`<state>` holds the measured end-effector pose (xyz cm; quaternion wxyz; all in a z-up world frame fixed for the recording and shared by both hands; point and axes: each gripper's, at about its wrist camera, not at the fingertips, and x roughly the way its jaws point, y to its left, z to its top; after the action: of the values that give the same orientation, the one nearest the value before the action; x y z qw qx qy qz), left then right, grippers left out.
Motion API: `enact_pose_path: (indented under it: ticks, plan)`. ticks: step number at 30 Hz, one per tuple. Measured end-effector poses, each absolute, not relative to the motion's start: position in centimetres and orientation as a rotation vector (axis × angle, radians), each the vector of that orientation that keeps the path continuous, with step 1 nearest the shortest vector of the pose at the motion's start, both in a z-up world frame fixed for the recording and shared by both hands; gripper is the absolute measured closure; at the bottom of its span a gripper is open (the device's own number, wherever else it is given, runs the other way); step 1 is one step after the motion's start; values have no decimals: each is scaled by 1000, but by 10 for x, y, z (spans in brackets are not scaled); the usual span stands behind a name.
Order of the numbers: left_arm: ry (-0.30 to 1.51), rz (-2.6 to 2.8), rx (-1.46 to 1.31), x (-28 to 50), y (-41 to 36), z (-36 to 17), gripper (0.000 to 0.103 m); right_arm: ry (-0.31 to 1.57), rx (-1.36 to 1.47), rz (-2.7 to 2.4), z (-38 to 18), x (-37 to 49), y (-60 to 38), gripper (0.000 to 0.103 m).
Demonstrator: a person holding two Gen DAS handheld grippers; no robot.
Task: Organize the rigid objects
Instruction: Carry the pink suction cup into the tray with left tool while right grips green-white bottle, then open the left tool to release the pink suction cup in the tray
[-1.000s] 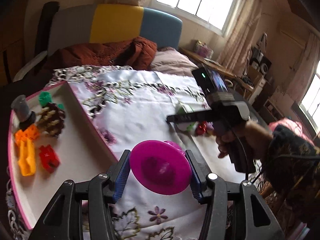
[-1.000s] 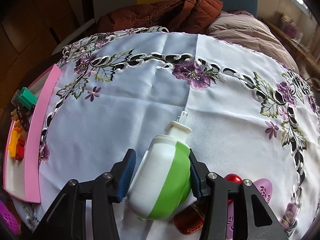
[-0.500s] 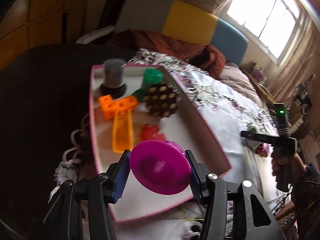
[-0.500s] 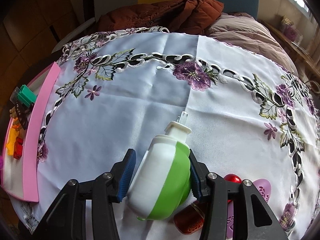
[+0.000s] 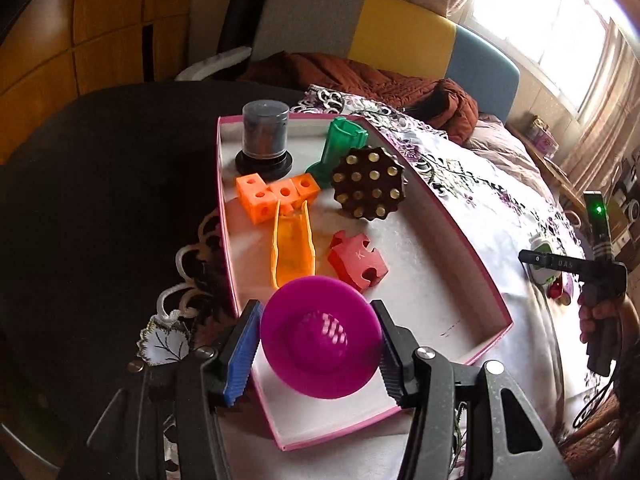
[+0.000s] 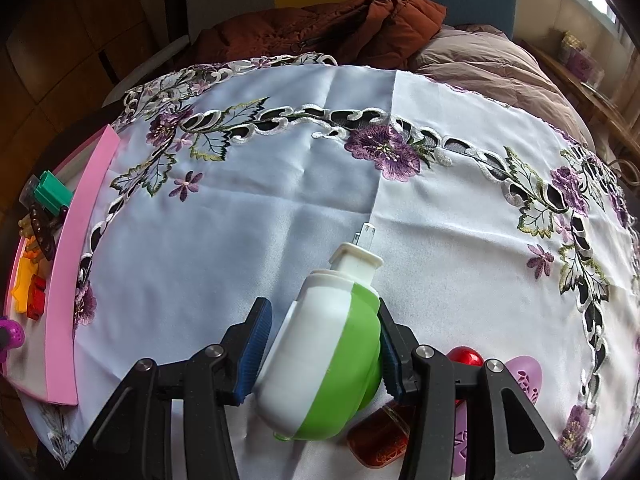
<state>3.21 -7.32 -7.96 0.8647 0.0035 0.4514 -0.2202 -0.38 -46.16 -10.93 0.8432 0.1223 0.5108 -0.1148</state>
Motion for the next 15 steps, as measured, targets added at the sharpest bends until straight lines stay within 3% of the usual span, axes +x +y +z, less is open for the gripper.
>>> enact_pose_path:
  ticks: [15]
  plan:
    - [908, -440, 39, 26, -75, -63, 49, 1082, 238, -245, -108, -5, -462, 53]
